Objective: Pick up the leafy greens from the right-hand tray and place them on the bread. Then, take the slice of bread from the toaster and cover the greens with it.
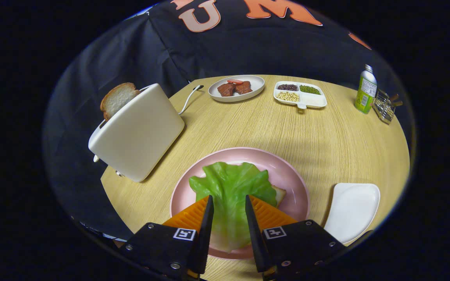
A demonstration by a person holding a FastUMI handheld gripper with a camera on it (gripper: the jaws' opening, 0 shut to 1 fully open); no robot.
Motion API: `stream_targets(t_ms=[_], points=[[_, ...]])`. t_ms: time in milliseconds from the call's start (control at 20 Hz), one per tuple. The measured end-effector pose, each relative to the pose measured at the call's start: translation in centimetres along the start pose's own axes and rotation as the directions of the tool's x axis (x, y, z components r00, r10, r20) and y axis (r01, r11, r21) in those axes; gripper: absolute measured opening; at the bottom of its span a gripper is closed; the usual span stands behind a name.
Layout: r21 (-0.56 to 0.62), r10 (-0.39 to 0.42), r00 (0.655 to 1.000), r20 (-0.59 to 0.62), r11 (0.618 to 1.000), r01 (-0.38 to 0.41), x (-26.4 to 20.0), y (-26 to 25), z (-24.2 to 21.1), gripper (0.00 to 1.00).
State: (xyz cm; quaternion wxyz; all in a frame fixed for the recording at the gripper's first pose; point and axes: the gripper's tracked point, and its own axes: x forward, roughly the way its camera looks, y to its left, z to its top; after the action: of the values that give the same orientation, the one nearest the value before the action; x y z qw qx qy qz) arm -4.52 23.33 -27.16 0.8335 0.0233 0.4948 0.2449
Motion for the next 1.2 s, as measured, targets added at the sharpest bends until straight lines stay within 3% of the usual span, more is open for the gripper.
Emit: stream_targets(t_ms=[150,350,550,850,1200], points=[[0.004,-0.011,1.000,0.024,1.000,0.011,-1.1,0.8,1.8,0.61],[0.098,0.095,0.996,0.006,0.991,-0.095,-2.1,4.2,3.7,0.77],[0.096,0.077,0.997,0.026,0.992,-0.079,-2.6,5.1,6.2,0.88],[0.111,0.164,0.985,0.044,0.980,-0.168,-4.1,10.6,10.9,0.94],[0.043,0.233,0.969,0.076,0.971,-0.237,-4.7,16.9,16.4,0.94]])
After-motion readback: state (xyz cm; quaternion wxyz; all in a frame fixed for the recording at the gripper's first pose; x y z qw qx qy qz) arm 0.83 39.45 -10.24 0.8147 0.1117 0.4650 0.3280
